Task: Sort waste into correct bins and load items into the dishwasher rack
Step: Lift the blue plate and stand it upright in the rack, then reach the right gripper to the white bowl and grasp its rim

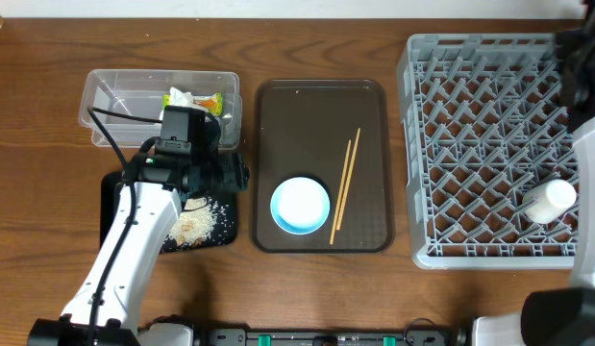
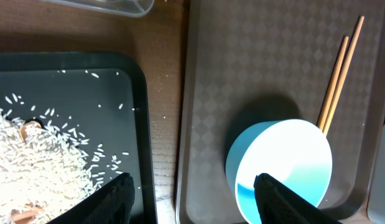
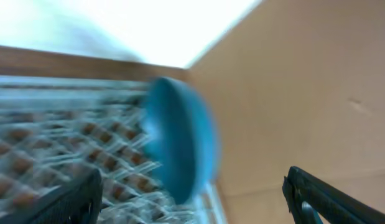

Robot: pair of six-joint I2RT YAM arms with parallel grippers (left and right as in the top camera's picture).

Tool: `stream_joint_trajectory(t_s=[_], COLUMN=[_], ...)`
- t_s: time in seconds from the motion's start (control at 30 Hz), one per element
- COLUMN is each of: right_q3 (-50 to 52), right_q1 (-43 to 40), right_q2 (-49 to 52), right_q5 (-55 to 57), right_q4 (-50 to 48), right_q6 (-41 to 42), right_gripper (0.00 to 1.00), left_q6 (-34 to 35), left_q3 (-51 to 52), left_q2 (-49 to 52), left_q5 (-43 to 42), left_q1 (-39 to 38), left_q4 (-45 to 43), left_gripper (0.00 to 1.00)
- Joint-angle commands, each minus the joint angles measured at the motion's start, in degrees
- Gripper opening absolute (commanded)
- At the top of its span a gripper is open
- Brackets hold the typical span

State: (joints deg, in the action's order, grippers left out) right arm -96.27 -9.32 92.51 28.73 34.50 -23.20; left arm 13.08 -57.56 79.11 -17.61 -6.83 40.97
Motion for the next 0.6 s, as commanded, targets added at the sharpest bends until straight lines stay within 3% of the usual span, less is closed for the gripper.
stream_joint_trajectory(t_s=[0.0, 0.3, 0.57], right_q3=[0.0, 0.1, 4.5], right_q1=[4.6, 15.9, 27.7], right_q2=[-2.6, -0.5, 6.8], right_q5=[-13.5, -42.6, -48.5], right_q4=[5.0, 22.1, 29.0], right_q6=[7.8, 20.5, 22.6], right_gripper=[0.88, 0.83, 0.77], left_q6=[-0.4, -0.4, 0.0], left_q3=[-0.3, -0.3, -0.3], left_q2=[-0.1, -0.1, -0.1], left_q5=[0.3, 0.4, 6.8], left_q1=[0.3, 0.3, 0.3], left_q4=[0.2, 1.3, 3.2], left_gripper=[0.64, 0.65, 0.65])
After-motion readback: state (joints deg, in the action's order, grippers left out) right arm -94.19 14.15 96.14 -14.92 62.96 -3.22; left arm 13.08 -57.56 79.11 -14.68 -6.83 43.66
